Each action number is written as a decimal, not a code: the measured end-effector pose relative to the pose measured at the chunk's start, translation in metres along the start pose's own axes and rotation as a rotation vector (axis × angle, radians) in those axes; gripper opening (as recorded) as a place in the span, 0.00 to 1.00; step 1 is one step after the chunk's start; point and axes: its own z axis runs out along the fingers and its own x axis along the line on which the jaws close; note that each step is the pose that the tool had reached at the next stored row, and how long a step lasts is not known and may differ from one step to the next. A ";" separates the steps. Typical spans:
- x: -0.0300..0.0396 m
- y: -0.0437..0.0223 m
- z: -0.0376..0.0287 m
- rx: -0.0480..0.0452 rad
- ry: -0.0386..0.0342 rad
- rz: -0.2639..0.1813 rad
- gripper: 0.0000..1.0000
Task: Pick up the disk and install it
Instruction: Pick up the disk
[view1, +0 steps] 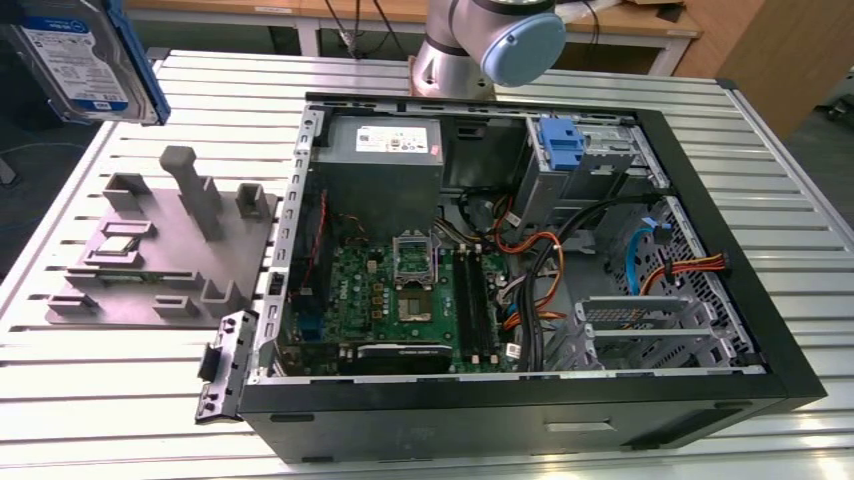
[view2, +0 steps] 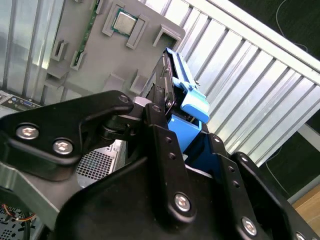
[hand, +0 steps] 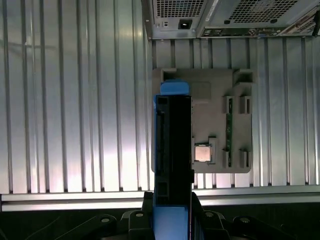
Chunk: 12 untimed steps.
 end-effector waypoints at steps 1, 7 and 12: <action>0.0001 0.0000 -0.0110 0.0000 0.0000 0.000 0.36; 0.0001 0.0000 -0.0129 0.0000 0.0000 0.000 0.36; 0.0002 0.0000 -0.0144 0.0000 0.0000 0.000 0.36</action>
